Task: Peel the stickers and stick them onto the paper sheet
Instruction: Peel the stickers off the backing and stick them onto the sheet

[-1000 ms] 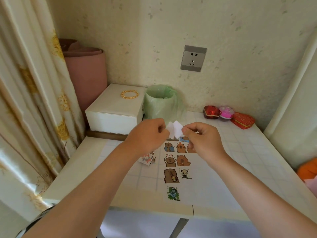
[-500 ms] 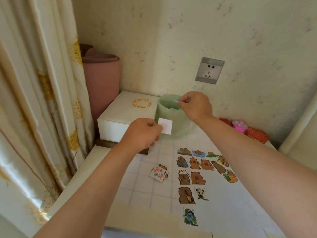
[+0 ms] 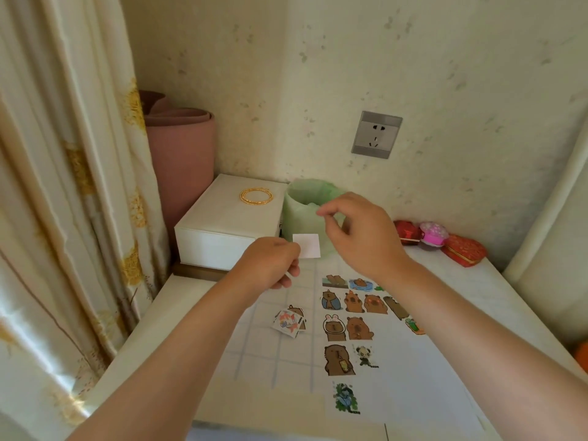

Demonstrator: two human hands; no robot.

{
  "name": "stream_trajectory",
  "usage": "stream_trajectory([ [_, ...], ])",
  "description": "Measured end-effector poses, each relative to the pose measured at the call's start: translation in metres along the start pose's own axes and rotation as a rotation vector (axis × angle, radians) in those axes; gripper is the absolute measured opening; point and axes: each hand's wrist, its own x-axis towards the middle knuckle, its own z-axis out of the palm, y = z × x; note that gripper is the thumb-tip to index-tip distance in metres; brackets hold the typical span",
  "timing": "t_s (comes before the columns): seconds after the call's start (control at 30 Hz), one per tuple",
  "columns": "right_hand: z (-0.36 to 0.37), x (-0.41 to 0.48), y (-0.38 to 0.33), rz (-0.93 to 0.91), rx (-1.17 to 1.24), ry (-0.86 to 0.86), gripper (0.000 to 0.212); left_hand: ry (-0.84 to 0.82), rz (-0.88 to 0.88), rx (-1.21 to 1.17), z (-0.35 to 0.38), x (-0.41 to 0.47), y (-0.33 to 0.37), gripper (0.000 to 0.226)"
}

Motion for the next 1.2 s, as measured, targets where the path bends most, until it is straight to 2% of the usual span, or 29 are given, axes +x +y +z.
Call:
stream_trajectory([
  [0.07, -0.014, -0.027, -0.01, -0.067, -0.041, -0.051, 0.016, -0.055, -0.062, -0.009, 0.007, -0.006, 0.001, 0.017],
  [0.13, -0.019, -0.051, -0.015, -0.173, -0.19, -0.095, 0.019, -0.122, -0.109, -0.006, 0.016, -0.013, 0.0, 0.017],
  [0.23, -0.02, -0.077, -0.011, -0.287, -0.293, -0.103, 0.011, -0.203, -0.135, -0.013, 0.03, -0.023, -0.003, 0.017],
  [0.37, -0.024, -0.097, 0.001, -0.32, -0.293, -0.068, 0.003, -0.252, -0.142, -0.032, 0.045, -0.033, -0.006, 0.018],
  [0.47, -0.025, -0.104, 0.009, -0.288, -0.301, -0.051, 0.015, -0.285, -0.157, -0.026, 0.051, -0.034, -0.009, 0.02],
  [0.57, -0.024, -0.11, 0.016, -0.112, -0.215, -0.054, 0.005, -0.311, -0.184, -0.118, 0.052, -0.032, -0.009, 0.028],
  [0.63, -0.023, -0.11, 0.016, 0.152, -0.033, -0.087, 0.005, -0.23, -0.172, -0.197, 0.053, -0.029, -0.008, 0.03],
  [0.73, -0.029, -0.103, 0.014, 0.6, 0.409, -0.154, 0.007, -0.08, -0.025, -0.029, 0.058, -0.025, -0.008, 0.019],
  [0.8, -0.033, -0.101, 0.014, 0.741, 0.595, -0.196, 0.009, -0.065, 0.033, 0.035, 0.063, -0.025, -0.007, 0.013],
  [0.87, -0.037, -0.102, 0.016, 0.823, 0.692, -0.2, 0.011, -0.048, 0.053, 0.041, 0.066, -0.025, -0.007, 0.009],
  [0.97, -0.036, -0.103, 0.021, 0.88, 0.693, -0.186, 0.011, -0.026, 0.064, 0.066, 0.069, -0.023, -0.007, 0.008],
  [1.2, -0.035, -0.104, 0.027, 0.844, 0.645, -0.175, 0.007, -0.044, 0.079, 0.131, 0.074, -0.022, -0.01, 0.008],
])
